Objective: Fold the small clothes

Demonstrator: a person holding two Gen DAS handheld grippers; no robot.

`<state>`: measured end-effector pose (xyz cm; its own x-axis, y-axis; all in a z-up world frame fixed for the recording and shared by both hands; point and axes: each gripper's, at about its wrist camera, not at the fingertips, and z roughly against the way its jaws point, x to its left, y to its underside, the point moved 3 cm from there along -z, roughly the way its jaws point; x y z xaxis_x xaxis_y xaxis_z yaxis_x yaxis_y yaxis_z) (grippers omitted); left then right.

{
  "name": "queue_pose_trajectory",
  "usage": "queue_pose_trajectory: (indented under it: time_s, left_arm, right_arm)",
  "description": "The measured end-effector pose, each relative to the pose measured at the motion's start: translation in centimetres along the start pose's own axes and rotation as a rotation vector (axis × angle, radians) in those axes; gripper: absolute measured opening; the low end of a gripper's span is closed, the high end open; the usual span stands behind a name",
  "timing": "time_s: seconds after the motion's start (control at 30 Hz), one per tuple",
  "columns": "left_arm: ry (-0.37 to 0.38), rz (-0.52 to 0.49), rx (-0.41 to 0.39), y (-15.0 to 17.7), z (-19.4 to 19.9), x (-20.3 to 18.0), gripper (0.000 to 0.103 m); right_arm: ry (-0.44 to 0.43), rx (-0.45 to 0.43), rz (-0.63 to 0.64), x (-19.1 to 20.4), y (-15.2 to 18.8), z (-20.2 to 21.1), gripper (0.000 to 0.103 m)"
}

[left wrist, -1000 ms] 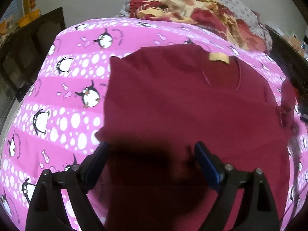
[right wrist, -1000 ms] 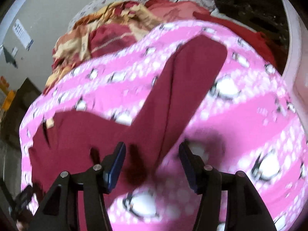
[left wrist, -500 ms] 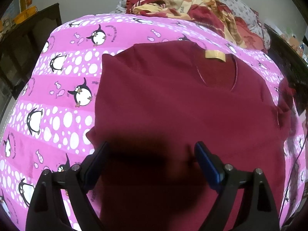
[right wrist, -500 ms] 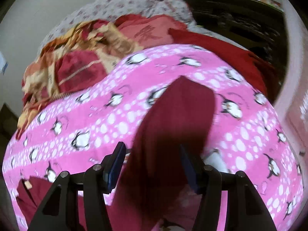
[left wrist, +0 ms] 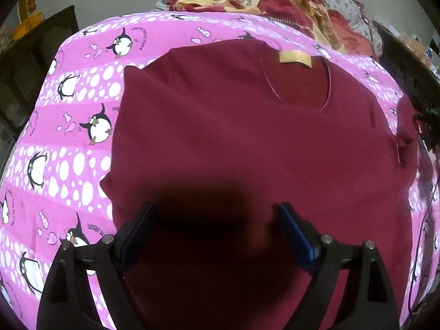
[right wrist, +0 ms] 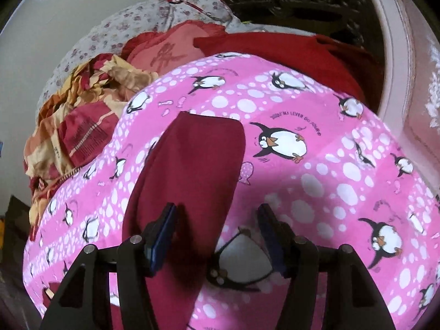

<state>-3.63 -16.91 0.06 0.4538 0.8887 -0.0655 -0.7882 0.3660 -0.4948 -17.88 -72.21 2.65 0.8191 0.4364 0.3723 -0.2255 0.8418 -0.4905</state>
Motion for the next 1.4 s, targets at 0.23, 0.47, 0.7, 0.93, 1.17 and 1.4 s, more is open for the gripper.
queue_pose_trajectory:
  time_s: [0.23, 0.47, 0.7, 0.93, 1.17, 1.4]
  left_arm:
    - [-0.004, 0.001, 0.007, 0.0, -0.2, 0.0, 0.088]
    - [-0.002, -0.005, 0.012, 0.2, -0.4, -0.7, 0.088]
    - [0.001, -0.002, 0.026, 0.5, -0.5, -0.6, 0.088]
    - [0.014, 0.017, 0.002, 0.6, 0.7, -0.1, 0.088]
    - [0.034, 0.040, -0.008, 1.0, 2.1, -0.1, 0.088]
    - [0.034, 0.020, -0.047, 0.9, 3.9, -0.7, 0.088]
  right_arm:
    - [-0.032, -0.079, 0.051, 2.7, -0.1, 2.4, 0.065]
    - [-0.011, 0.017, 0.194, 8.4, 0.2, -1.2, 0.065]
    - [0.015, 0.000, 0.254, 8.0, 0.3, -1.5, 0.010]
    - [-0.132, -0.146, 0.163, 1.6, 0.6, 9.5, 0.010]
    - [-0.154, -0.175, 0.069, -7.1, 3.8, 16.8, 0.010]
    - [-0.108, -0.073, 0.004, -13.7, 8.9, 18.2, 0.010]
